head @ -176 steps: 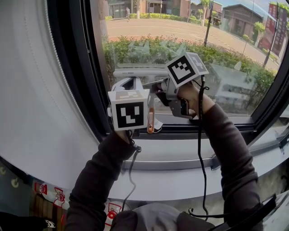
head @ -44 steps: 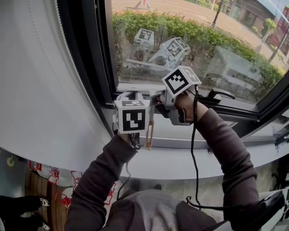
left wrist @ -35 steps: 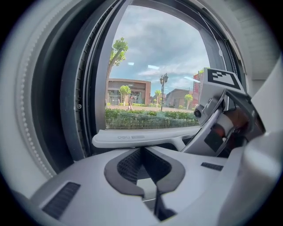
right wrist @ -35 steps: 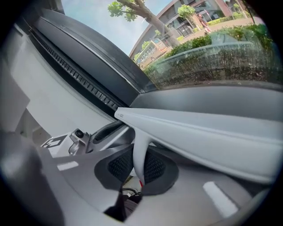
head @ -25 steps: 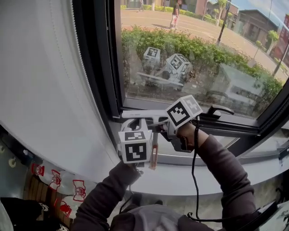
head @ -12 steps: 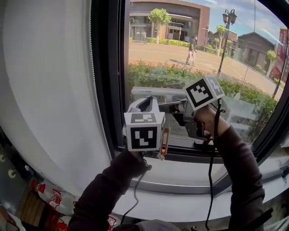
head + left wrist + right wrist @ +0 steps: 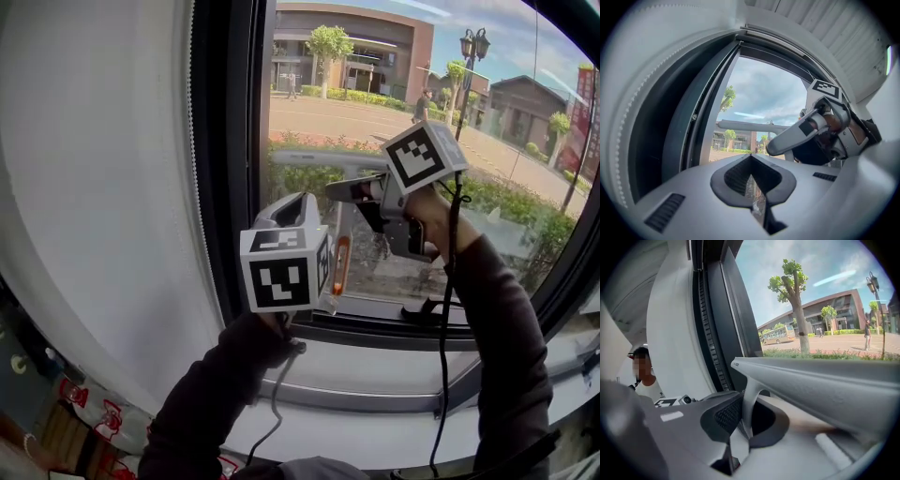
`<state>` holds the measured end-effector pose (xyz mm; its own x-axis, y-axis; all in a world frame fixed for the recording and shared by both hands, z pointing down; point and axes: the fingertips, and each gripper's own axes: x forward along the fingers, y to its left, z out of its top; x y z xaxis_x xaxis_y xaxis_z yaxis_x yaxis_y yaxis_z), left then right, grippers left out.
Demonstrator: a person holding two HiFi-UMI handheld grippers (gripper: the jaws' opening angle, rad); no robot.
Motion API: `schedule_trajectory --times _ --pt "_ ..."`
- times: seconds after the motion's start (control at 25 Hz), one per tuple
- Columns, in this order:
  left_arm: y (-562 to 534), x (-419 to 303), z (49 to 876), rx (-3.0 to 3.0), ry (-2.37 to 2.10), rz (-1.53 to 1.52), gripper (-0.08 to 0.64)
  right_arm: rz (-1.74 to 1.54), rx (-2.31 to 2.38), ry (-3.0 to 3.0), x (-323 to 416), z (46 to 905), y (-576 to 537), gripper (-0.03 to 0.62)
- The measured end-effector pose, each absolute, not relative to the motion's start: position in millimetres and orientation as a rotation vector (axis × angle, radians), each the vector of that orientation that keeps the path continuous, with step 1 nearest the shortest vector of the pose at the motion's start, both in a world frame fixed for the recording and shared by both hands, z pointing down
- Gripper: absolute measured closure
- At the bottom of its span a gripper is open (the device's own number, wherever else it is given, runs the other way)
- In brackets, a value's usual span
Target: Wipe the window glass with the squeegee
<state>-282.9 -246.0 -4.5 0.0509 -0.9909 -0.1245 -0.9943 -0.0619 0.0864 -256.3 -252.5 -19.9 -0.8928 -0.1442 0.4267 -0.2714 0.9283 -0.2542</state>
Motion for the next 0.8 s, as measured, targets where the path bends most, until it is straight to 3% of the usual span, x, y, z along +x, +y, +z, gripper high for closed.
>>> schedule_trajectory --times 0.8 --pt "-245.8 -270.9 13.8 -2.342 2.026 0.190 0.561 0.415 0.379 -2.692 -271.9 -46.4 -277.1 0.568"
